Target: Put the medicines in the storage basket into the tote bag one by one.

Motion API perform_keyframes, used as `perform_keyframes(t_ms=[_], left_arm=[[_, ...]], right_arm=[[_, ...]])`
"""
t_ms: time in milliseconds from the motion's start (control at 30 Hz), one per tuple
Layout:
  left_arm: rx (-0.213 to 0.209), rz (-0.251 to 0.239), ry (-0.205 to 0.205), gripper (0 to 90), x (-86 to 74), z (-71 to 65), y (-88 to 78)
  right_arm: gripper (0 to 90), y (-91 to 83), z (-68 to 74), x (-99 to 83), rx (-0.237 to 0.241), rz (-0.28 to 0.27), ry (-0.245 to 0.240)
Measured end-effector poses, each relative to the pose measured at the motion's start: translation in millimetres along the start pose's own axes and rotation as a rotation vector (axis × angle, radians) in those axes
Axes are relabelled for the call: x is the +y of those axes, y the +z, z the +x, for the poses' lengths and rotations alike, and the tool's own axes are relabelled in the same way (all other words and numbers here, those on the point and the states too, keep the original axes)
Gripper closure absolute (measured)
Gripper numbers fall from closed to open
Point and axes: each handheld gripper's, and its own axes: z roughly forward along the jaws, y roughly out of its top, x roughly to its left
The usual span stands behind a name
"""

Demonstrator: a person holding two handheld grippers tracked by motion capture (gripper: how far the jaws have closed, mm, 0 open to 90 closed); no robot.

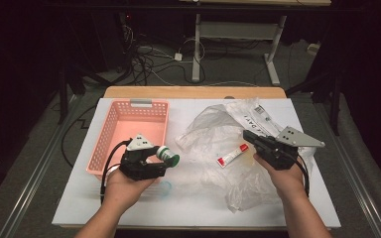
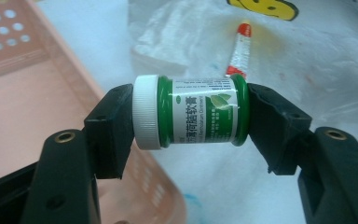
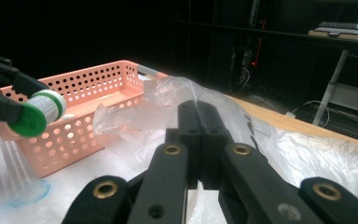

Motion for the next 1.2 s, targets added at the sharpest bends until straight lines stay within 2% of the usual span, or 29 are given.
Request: perform_keyframes(t_ms=[200, 600, 767, 1033, 1200], left_arm=[[-0.032, 0.0, 0.031, 35.1, 0.0, -15.8, 10.9], [-0.083, 0.013, 0.059, 35.1, 6.5, -38.8, 43.6], [-0.086, 0.016, 0.068, 35.1, 10.4, -45.1, 60.5], [-0.069, 0.023, 0.071, 35.1, 22.0, -50.9, 93.8], [-0.035, 0.023, 0.094, 35.1, 29.6, -53.5, 114.9]], right_arm=[[90.0, -0.4, 1.6, 1.6, 0.006, -0.004, -0.007], [90.0, 0.6, 2.7, 1.8, 0.008, -0.007, -0.009], [90.0, 0.5, 2.5, 1.6, 0.009, -0.006, -0.008], [90.0, 2.5, 3.8, 0.6, 0.015, 0.0, -0.012], [90.0, 2.9, 4.0, 0.1, 0.016, 0.003, -0.012]])
